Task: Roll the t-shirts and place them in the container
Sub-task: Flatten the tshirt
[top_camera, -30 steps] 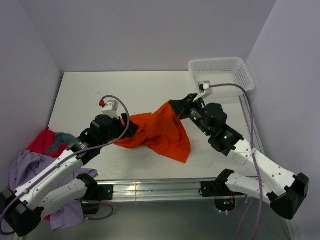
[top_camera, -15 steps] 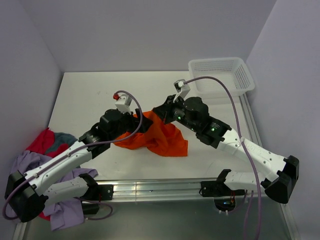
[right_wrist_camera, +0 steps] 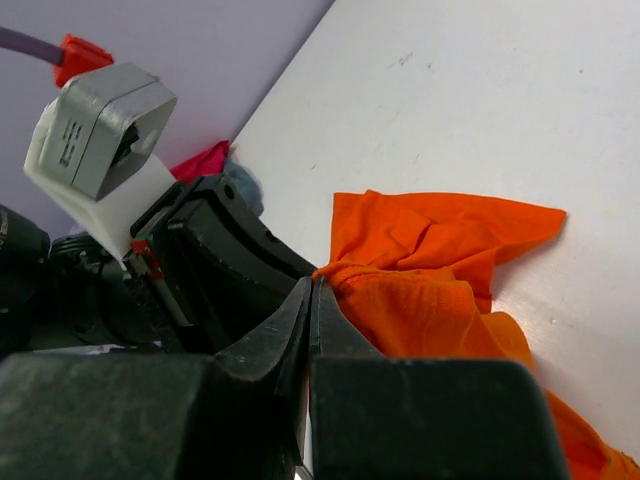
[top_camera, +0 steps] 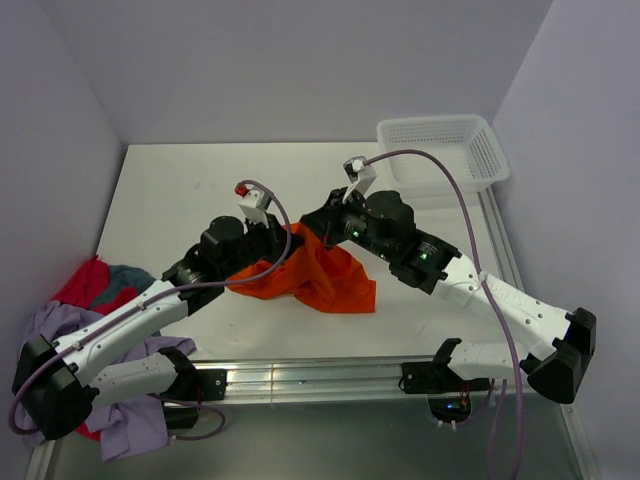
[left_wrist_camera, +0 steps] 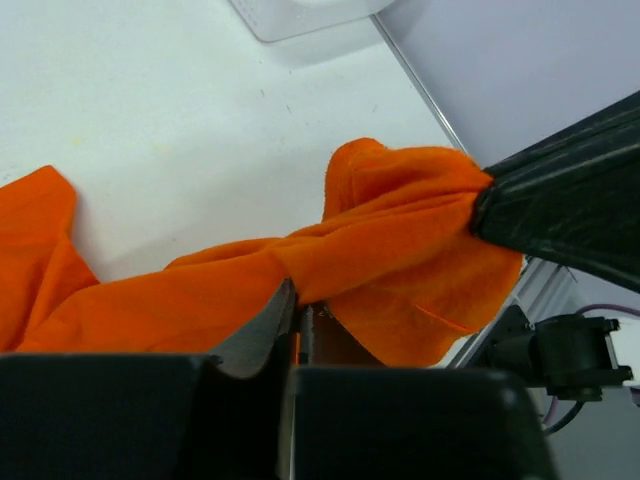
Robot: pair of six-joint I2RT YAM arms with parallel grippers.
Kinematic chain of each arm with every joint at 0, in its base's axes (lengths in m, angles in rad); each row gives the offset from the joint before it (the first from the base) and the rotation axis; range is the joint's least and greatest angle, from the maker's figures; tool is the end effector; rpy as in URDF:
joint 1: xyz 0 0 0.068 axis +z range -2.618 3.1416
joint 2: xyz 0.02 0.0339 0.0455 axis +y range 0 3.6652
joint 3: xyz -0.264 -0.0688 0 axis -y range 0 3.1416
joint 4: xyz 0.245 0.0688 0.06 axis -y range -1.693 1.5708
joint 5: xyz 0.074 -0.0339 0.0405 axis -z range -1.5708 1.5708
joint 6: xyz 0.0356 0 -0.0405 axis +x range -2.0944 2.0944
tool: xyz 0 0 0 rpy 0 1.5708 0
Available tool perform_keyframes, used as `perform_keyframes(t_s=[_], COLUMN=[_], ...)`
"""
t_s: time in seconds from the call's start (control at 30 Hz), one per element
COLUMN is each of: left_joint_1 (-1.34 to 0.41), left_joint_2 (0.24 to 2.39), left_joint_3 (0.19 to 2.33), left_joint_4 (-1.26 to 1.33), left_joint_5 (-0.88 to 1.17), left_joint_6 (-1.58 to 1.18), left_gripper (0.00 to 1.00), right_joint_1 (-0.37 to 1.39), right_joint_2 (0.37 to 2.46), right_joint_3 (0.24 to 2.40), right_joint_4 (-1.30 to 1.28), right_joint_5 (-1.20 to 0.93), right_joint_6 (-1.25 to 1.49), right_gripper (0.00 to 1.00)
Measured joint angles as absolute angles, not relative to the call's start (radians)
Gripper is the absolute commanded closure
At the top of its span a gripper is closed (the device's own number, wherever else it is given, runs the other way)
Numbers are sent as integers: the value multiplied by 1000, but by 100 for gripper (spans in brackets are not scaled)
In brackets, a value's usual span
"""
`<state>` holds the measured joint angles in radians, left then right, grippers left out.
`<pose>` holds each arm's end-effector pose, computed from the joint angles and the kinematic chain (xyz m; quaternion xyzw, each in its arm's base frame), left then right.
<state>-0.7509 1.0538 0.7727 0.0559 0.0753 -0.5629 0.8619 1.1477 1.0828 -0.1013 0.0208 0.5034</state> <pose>0.1797 -0.1714 0.3082 0.0967 0.7759 -0.4036 0.4752 0.1751 0.2030 0.3801 -0.1295 0.7523 0.4013 0.5062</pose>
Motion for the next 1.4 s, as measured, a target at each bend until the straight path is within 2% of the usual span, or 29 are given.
perform_keyframes(t_s=[0.27,0.33,0.4,0.53,0.6,0.7,1.03,1.4], left_joint_1=[-752,-752,-752,-752,-752,-752,-752,-752], left_joint_2=[1017,987,962,892,848,799,770,741], left_joint_3=[765,762,759,749,735,722,716,699], left_joint_4=[49,31,16,-29,-44,-70,-101,-122], left_joint_5=[85,84,82,79,75,70,56,56], left_joint_6=[-543,-543,-542,-542,-540,-538,-538,-538], left_gripper=[100,100,100,100,100,100,100,100], right_joint_1=[867,867,867,868,868,868,852,798], right_joint_2=[1139,1117,1086,1007,963,910,894,1093], right_joint_3=[1082,1076,1067,1009,948,833,534,560], right_joint_4=[-123,-129,-138,-134,-131,-120,-44,8], right_joint_5=[-31,-45,-50,-17,20,70,133,137], right_joint_6=[508,508,504,499,498,497,493,501], right_gripper=[99,81,68,63,54,47,44,46])
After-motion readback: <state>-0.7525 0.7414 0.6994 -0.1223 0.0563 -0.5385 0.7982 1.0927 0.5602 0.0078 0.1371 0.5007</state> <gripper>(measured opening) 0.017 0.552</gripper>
